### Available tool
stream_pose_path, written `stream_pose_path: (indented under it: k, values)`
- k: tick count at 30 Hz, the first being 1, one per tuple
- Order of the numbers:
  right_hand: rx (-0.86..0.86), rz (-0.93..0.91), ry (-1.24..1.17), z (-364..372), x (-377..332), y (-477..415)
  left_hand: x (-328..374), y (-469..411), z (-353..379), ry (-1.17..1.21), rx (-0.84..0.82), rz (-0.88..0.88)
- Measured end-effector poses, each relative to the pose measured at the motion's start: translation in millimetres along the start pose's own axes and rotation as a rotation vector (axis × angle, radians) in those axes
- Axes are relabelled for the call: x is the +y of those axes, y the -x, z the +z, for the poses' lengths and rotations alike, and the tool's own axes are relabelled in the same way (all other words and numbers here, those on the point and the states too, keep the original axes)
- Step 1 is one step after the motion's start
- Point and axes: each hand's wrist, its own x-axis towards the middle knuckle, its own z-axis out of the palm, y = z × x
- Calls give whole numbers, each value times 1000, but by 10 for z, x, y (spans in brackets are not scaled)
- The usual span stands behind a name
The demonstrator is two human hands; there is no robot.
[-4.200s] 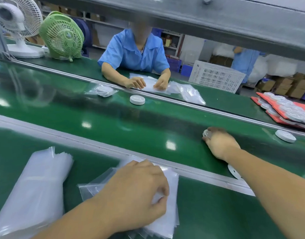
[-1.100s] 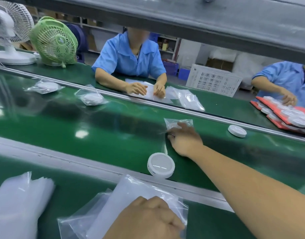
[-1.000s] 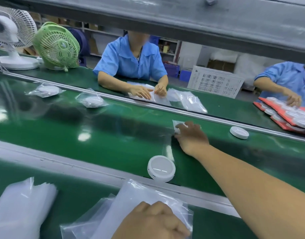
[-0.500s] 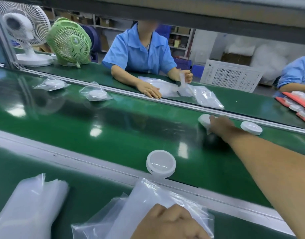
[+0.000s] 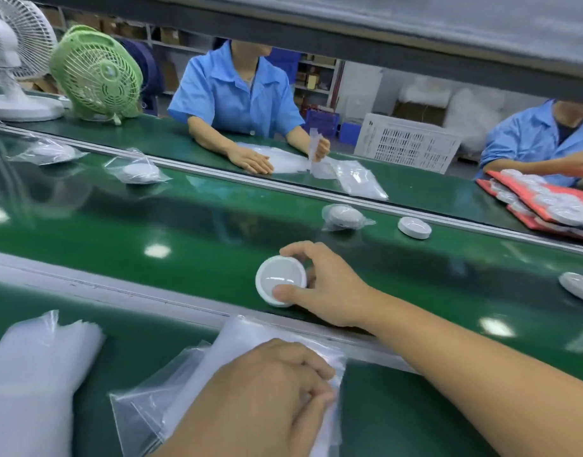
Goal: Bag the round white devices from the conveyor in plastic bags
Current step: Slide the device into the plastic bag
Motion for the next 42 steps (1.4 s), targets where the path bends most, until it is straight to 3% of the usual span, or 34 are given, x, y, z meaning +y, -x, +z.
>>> stream_pose_path:
  k: [1, 4, 7, 11, 14, 18, 20, 22, 25, 26, 29, 32, 34, 36, 38, 40, 42]
  values:
    - [37, 21, -97, -44, 73, 74, -65, 19, 55, 36, -35, -56]
    - [198, 45, -277, -203, 158, 516, -111, 27, 52, 86, 80, -139]
    - [395, -178, -86, -307, 146, 1112, -117, 11, 4, 113, 187, -226]
    - [440, -517, 248, -313, 105, 1616, -116, 10, -28, 184, 225, -349]
    - [448, -628, 228, -224, 5, 1668, -43, -8, -7, 314, 182, -354]
    - [547, -540, -63, -119, -202, 1642, 124, -2, -66, 800, -26, -223]
    - [630, -403, -172, -103, -284, 1638, 169, 5, -88, 820, -61, -158]
    - [611, -249, -316, -91, -335, 1629, 228, -3, -38, 739, 109, -179]
    - [323, -94, -788, -76, -442, 1609, 353, -4, 59, 723, 440, -251]
    - [268, -79, -815, -78, -460, 1620, 383, -6, 94, 715, 521, -255]
    - [352, -50, -542, -153, -519, 1538, 401, -33, 147, 739, 693, -277]
    - [405, -68, -440, -360, -454, 1240, 315, -62, 160, 613, 671, -335]
    - [416, 19, -384, -516, -269, 965, 248, -56, 146, 444, 574, -353]
    - [513, 106, -247, -685, 24, 649, 209, -60, 124, 199, 412, -222]
    - [564, 168, 61, -897, 348, 317, 229, -57, 100, -114, 276, -40]
    - [511, 275, 406, -1109, 670, 2, 322, -90, -15, -340, 164, 52]
    - [431, 456, 518, -1237, 979, -216, 388, -147, -108, -395, 71, 88]
